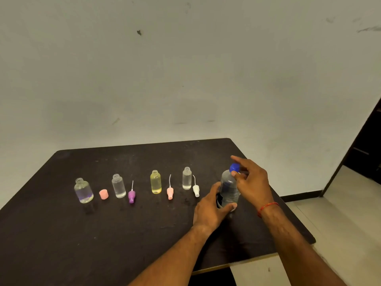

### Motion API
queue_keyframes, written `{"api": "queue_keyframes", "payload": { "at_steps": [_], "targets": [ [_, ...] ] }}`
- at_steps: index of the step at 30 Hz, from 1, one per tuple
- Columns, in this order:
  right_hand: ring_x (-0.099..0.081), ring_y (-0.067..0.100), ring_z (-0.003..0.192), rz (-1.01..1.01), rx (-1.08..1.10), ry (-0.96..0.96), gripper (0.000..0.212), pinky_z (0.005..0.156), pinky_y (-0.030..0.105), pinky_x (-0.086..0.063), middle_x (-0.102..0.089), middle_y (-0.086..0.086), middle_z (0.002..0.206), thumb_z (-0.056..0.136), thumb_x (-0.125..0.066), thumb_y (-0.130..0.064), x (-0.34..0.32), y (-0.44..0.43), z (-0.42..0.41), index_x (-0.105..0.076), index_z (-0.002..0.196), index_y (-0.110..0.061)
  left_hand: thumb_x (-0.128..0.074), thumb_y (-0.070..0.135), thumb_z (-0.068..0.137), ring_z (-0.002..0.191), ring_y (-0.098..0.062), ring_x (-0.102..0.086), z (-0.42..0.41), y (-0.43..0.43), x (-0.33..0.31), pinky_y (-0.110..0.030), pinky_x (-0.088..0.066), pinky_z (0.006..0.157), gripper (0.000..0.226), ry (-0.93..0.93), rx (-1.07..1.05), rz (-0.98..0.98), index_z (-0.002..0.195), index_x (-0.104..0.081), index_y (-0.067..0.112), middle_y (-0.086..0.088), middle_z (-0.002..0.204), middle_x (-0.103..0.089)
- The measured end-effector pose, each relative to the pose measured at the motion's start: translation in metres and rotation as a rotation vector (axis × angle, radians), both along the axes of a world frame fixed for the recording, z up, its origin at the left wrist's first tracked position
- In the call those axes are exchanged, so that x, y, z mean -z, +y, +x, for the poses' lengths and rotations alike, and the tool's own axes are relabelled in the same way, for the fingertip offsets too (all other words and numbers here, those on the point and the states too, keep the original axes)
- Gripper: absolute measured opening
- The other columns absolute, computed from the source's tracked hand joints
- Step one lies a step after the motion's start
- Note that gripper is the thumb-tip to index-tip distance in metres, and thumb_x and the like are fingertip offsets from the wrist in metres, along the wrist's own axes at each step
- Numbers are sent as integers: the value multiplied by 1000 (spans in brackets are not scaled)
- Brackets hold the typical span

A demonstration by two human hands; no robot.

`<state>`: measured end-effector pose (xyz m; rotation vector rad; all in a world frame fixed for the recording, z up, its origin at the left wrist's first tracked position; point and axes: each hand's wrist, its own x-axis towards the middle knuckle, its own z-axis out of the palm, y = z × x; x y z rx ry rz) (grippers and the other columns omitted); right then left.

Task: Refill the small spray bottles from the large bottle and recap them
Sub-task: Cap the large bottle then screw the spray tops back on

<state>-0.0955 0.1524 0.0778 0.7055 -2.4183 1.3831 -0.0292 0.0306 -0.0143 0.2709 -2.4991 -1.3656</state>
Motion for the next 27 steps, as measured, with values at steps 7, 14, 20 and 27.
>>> {"api": "queue_keyframes", "payload": {
  "at_steps": [7,14,20,27],
  "targets": [
    [-62,14,88,111,100,79,27,79,18,-46,-66,0,100,81,-78,-22,-6,-3,-3,-70,107,-18,-74,61,79,121,-7,-63,0,0,0,-37,-55,100,74,-4,-5,-16,141,-35,53,18,134,-64],
    [-59,10,97,128,76,0,43,85,17,-44,-61,-6,106,80,-78,-31,-10,-2,0,-65,119,-19,-75,60,79,121,-6,-63,1,0,0,-37,-54,101,71,-6,-4,-12,139,-36,54,20,132,-65],
    [-61,11,99,57,62,25,36,92,24,-52,-68,0,114,82,-76,-12,0,1,1,-68,117,-18,-74,59,82,125,-9,-61,0,1,0,-36,-53,103,76,-15,-2,-29,144,-32,52,16,138,-63],
    [-60,9,87,88,129,-30,41,80,15,-46,-65,-5,100,77,-81,-31,-5,-1,0,-66,113,-19,-73,60,82,126,-10,-60,0,4,-1,-34,-52,103,74,-15,-7,-39,144,-31,53,17,139,-61]
  ]
}}
